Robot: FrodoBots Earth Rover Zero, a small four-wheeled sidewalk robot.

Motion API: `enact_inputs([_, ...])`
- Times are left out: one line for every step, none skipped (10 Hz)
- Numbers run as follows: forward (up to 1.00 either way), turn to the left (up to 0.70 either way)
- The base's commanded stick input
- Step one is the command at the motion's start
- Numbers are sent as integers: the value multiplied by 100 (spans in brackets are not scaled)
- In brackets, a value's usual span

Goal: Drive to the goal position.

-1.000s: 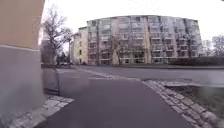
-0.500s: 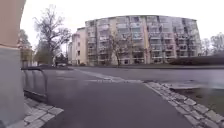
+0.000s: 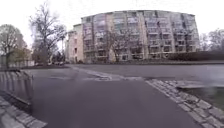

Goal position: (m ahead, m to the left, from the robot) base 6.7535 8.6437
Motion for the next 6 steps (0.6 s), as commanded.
enact_inputs([85,34])
enact_inputs([85,34])
enact_inputs([85,19])
enact_inputs([85,0])
enact_inputs([85,0])
enact_inputs([85,0])
